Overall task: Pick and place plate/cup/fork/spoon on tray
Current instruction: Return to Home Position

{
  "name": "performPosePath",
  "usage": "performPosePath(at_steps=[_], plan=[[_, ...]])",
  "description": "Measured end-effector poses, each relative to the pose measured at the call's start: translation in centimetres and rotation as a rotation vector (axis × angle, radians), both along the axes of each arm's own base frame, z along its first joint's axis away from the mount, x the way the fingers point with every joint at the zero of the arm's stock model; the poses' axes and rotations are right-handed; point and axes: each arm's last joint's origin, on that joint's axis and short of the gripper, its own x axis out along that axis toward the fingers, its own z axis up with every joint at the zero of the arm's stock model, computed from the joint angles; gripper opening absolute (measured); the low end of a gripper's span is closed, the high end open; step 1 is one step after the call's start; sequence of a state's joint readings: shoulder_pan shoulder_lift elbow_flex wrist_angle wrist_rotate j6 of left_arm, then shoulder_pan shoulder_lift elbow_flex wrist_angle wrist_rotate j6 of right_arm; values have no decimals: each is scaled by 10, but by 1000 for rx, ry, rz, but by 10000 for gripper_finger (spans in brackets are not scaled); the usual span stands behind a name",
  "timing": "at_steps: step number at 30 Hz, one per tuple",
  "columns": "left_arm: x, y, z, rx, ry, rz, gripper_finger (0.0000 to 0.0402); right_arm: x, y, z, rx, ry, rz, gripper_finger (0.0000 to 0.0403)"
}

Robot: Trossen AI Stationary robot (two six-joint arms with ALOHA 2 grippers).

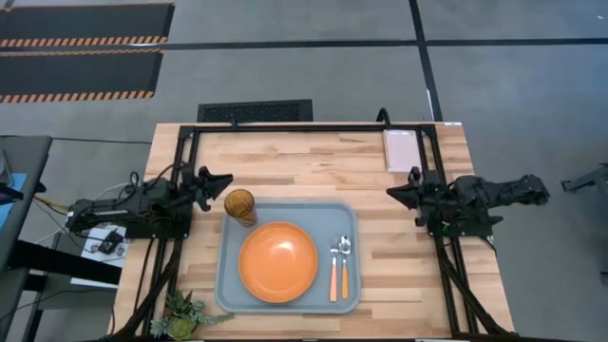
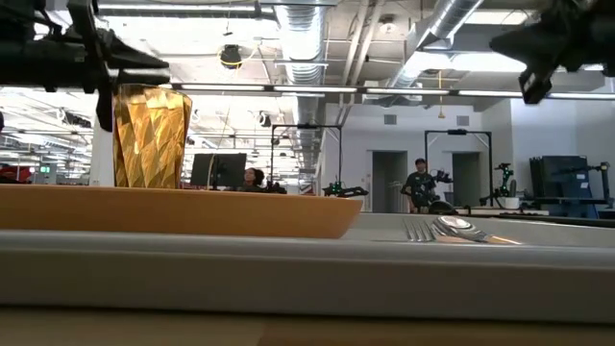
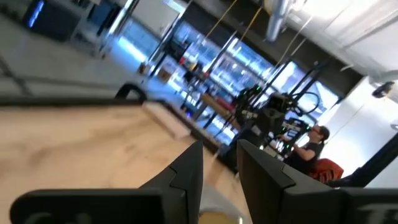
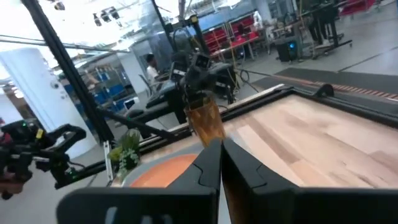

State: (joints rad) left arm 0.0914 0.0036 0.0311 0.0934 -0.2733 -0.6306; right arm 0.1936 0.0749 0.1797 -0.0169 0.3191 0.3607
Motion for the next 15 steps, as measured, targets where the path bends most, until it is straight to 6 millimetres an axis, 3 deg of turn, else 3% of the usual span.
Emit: performPosePath(at_steps=[10, 15], plan=[[1, 0, -8, -72, 62, -5, 87, 7, 0, -43, 26, 1, -38, 37], [1, 0, -8, -73, 62, -4, 87, 6, 0, -43, 27, 3, -45, 37]])
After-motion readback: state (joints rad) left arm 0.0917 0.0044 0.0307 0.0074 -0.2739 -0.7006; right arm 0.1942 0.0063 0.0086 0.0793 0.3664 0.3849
